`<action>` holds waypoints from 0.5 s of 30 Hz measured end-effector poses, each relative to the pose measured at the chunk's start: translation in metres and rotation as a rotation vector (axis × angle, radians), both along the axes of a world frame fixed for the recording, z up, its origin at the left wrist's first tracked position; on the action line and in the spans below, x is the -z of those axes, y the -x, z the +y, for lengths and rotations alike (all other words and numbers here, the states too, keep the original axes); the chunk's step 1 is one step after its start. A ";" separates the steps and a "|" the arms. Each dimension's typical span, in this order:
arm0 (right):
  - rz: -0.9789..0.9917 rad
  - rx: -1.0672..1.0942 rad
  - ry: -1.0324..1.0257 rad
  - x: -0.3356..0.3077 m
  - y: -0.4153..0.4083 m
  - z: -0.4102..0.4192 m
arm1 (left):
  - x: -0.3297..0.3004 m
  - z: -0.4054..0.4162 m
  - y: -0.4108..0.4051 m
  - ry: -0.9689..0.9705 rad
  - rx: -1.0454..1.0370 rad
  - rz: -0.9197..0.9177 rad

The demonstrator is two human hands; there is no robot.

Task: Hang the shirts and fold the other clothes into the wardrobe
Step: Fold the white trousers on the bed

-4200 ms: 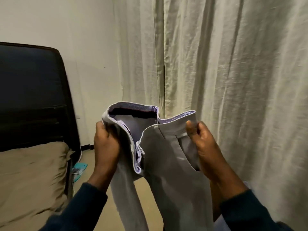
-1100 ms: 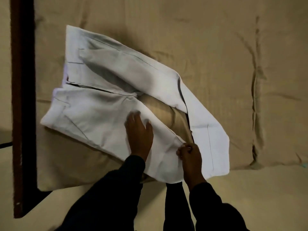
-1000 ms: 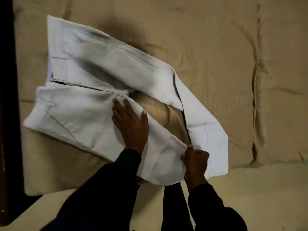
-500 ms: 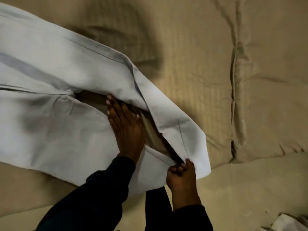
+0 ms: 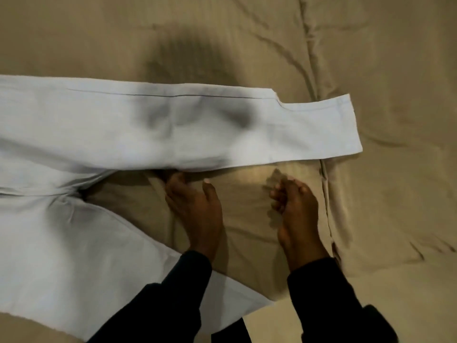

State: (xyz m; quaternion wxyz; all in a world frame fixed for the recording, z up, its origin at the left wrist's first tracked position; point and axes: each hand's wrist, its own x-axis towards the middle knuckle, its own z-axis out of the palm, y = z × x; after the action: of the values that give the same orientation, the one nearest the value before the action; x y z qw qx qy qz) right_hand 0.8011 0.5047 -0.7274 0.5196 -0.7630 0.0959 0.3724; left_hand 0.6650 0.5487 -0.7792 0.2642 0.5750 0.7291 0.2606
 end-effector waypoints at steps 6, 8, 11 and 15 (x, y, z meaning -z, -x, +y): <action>0.307 0.212 -0.136 0.016 -0.012 0.008 | -0.011 0.053 0.004 0.387 -0.677 -1.087; 0.348 0.280 -0.234 0.020 -0.026 0.017 | -0.015 0.060 -0.003 0.461 -0.610 -1.268; 0.421 0.393 -0.338 0.027 -0.049 0.032 | -0.017 0.060 -0.021 0.623 -0.417 -1.308; 0.334 0.394 -0.612 0.030 -0.090 0.026 | -0.011 0.044 -0.026 0.659 -0.439 -1.375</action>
State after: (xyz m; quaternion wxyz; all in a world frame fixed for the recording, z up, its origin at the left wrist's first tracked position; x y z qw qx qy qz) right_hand 0.8911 0.5310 -0.7573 0.7616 -0.4688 0.2081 0.3961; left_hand 0.6909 0.5926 -0.7687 0.7545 0.0203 0.5389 0.3740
